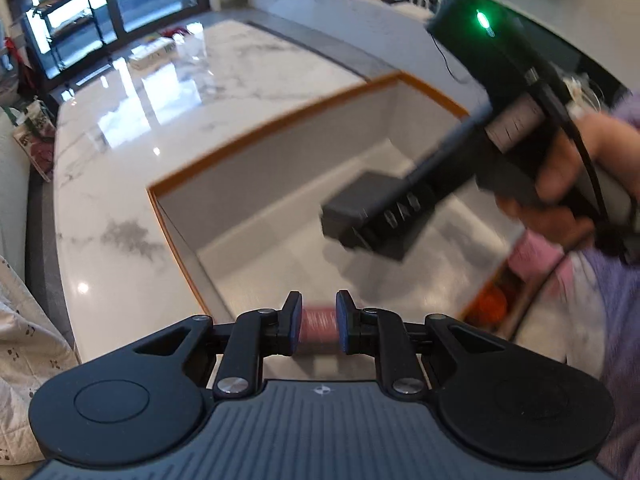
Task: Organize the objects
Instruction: 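Lower the grey case into the orange box beside the book with the right tool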
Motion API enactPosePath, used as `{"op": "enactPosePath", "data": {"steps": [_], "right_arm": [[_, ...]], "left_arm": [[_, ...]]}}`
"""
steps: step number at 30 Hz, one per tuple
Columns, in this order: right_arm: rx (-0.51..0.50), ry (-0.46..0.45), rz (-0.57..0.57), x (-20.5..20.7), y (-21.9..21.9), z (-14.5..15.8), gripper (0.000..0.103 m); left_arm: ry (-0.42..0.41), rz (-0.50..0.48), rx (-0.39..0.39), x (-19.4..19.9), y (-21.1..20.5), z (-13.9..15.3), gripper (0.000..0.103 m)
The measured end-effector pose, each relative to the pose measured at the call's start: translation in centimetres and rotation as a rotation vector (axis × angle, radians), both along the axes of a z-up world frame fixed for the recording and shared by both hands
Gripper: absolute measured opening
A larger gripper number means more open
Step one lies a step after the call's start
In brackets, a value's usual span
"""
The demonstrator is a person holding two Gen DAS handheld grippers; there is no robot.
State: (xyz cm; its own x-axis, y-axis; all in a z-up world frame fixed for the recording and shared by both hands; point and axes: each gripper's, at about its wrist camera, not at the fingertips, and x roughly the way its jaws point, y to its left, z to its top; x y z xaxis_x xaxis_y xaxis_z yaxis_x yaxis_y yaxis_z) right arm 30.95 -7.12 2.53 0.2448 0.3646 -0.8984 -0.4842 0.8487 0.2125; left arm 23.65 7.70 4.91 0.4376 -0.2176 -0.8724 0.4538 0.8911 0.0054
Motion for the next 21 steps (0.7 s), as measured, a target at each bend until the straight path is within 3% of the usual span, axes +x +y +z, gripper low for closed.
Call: {"op": "enactPosePath", "data": {"steps": [3,8,11,17,21], "right_arm": [[-0.007,-0.009,0.010,-0.2,0.4,0.0,0.076],[-0.020,-0.015,0.029,-0.3,1.4,-0.3,0.076],[-0.034,-0.021,0.040,0.0,1.9,-0.4,0.076],[-0.112,-0.058,0.046,1.3,2.9,-1.4,0.076],[-0.185,-0.096,0.065,2.2,3.5,-2.4,0.076]], "left_arm": [[0.043,-0.002,0.019,-0.3,0.0,-1.1,0.020],[0.020,0.035,0.068,0.9,-0.7,-2.5,0.020],[0.028,0.037,0.045,2.1,-1.2,-3.4,0.020],[-0.048,0.113,-0.018,2.9,0.1,-2.7,0.020],[-0.137,0.161,-0.017,1.7,1.4,-1.3,0.020]]}}
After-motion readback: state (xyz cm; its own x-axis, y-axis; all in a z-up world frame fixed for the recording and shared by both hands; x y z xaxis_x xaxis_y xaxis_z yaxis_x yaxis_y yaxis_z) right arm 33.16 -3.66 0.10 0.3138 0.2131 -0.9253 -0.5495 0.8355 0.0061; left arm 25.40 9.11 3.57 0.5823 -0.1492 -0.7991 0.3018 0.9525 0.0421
